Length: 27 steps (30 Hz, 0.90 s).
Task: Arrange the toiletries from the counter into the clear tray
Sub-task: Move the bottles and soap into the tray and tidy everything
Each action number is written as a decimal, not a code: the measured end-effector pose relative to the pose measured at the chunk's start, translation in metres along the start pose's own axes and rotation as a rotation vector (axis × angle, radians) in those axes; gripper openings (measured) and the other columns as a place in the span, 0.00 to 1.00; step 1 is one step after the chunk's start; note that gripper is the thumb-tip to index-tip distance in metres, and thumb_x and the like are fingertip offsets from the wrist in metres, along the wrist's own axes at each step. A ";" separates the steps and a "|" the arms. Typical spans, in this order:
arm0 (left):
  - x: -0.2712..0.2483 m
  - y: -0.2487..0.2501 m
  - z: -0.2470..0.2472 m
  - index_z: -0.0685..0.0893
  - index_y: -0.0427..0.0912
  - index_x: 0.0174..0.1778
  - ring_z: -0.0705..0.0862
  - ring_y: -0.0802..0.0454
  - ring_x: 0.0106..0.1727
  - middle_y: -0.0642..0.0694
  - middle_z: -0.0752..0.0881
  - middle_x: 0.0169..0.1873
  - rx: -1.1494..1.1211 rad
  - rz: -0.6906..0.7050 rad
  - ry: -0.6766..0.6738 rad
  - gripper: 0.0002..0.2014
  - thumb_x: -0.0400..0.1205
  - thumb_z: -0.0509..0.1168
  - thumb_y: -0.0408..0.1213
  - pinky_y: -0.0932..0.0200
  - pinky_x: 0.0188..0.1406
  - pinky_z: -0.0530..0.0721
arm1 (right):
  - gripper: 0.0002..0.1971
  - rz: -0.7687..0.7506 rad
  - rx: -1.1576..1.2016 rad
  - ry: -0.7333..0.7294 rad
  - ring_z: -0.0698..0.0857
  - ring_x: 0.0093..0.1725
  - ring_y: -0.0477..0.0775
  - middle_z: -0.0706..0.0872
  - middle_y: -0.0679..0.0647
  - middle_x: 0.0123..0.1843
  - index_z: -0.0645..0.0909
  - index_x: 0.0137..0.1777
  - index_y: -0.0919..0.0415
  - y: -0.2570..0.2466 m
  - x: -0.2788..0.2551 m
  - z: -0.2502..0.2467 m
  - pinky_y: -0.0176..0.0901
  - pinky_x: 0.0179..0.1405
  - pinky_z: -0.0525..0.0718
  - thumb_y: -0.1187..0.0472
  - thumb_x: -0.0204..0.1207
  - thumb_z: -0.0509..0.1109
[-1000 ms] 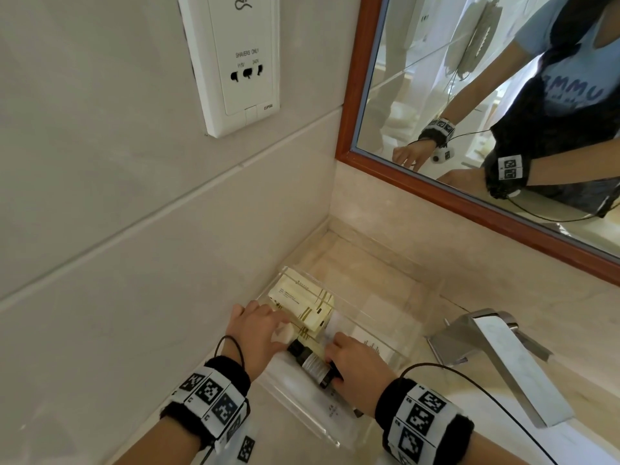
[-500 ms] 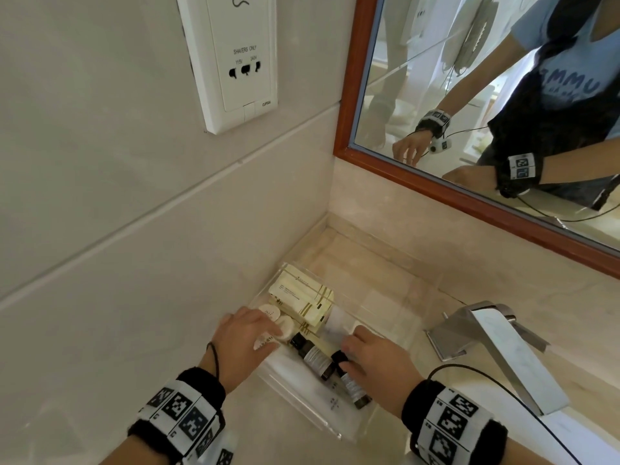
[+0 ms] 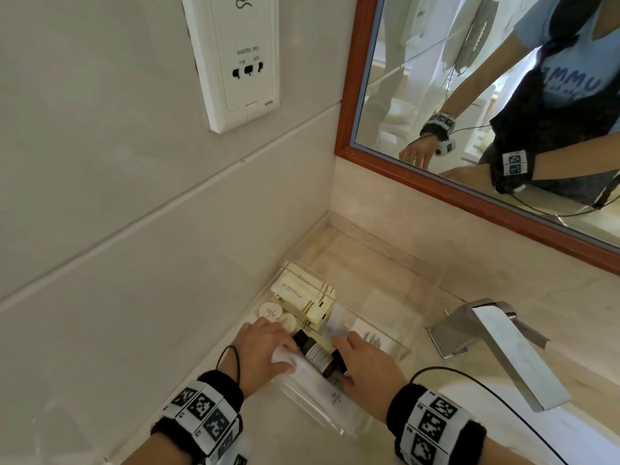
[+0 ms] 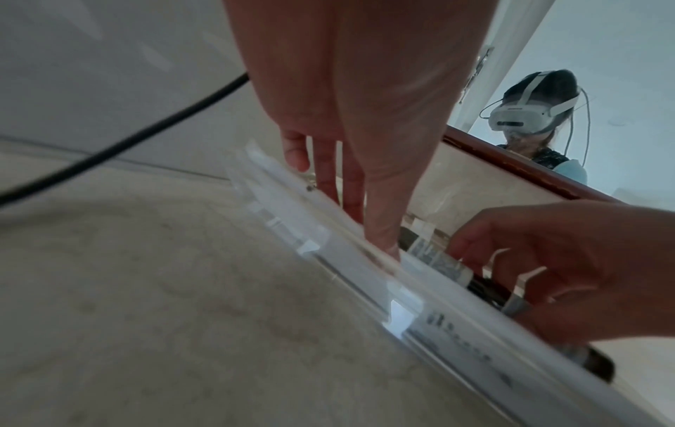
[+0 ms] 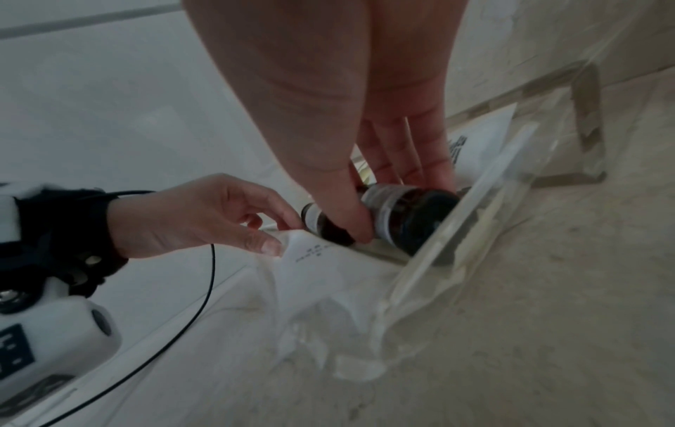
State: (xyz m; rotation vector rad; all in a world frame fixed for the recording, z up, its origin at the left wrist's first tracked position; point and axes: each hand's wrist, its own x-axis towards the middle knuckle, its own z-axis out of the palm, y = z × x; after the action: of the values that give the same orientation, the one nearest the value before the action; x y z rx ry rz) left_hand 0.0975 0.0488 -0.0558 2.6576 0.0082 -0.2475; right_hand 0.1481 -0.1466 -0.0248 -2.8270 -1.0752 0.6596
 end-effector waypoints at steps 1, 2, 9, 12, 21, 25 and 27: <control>0.001 0.003 0.001 0.85 0.54 0.57 0.74 0.56 0.63 0.58 0.83 0.58 0.004 -0.007 -0.005 0.13 0.76 0.69 0.49 0.64 0.52 0.62 | 0.21 0.007 0.005 -0.001 0.80 0.56 0.59 0.72 0.57 0.65 0.64 0.71 0.58 0.000 -0.001 0.000 0.43 0.39 0.70 0.63 0.78 0.62; 0.003 0.006 0.003 0.84 0.54 0.57 0.74 0.56 0.63 0.57 0.83 0.59 0.009 -0.014 -0.006 0.14 0.77 0.68 0.48 0.64 0.53 0.62 | 0.21 0.012 0.006 0.000 0.80 0.57 0.59 0.72 0.57 0.65 0.64 0.71 0.58 0.000 0.000 0.001 0.43 0.39 0.70 0.63 0.78 0.62; -0.001 0.008 0.002 0.84 0.57 0.57 0.75 0.57 0.62 0.58 0.82 0.58 0.013 -0.019 0.017 0.15 0.76 0.65 0.53 0.66 0.51 0.61 | 0.21 0.033 0.041 0.050 0.81 0.55 0.58 0.74 0.56 0.64 0.64 0.71 0.56 0.000 -0.003 0.002 0.43 0.39 0.73 0.57 0.80 0.62; -0.005 -0.006 -0.004 0.87 0.52 0.51 0.82 0.50 0.55 0.52 0.86 0.52 -0.056 -0.040 0.243 0.17 0.73 0.64 0.55 0.68 0.50 0.68 | 0.20 0.050 0.054 0.122 0.78 0.47 0.52 0.76 0.54 0.62 0.64 0.72 0.55 0.008 -0.010 -0.004 0.41 0.39 0.71 0.54 0.82 0.59; -0.003 -0.015 -0.001 0.61 0.44 0.79 0.67 0.42 0.76 0.40 0.64 0.77 -0.094 -0.306 0.197 0.35 0.78 0.67 0.49 0.47 0.71 0.73 | 0.22 0.309 -0.119 0.036 0.87 0.55 0.56 0.87 0.52 0.51 0.72 0.37 0.53 0.036 -0.038 -0.003 0.41 0.38 0.69 0.43 0.85 0.47; 0.005 -0.007 0.000 0.59 0.47 0.80 0.63 0.42 0.75 0.40 0.63 0.76 -0.190 -0.381 0.203 0.32 0.82 0.61 0.51 0.51 0.71 0.72 | 0.23 0.347 -0.034 -0.067 0.85 0.59 0.57 0.86 0.55 0.55 0.66 0.35 0.57 0.028 -0.037 0.005 0.40 0.41 0.70 0.44 0.86 0.45; 0.009 -0.007 0.000 0.63 0.46 0.78 0.66 0.42 0.72 0.39 0.68 0.72 -0.217 -0.415 0.212 0.30 0.81 0.62 0.51 0.50 0.69 0.73 | 0.19 0.369 0.044 -0.090 0.86 0.57 0.58 0.86 0.58 0.58 0.67 0.38 0.58 0.026 -0.033 0.009 0.39 0.41 0.71 0.47 0.86 0.49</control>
State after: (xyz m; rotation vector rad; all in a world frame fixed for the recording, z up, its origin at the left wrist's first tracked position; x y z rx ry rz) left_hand 0.1063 0.0544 -0.0606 2.4284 0.6218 -0.0879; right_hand 0.1390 -0.1885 -0.0255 -3.0071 -0.5379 0.8290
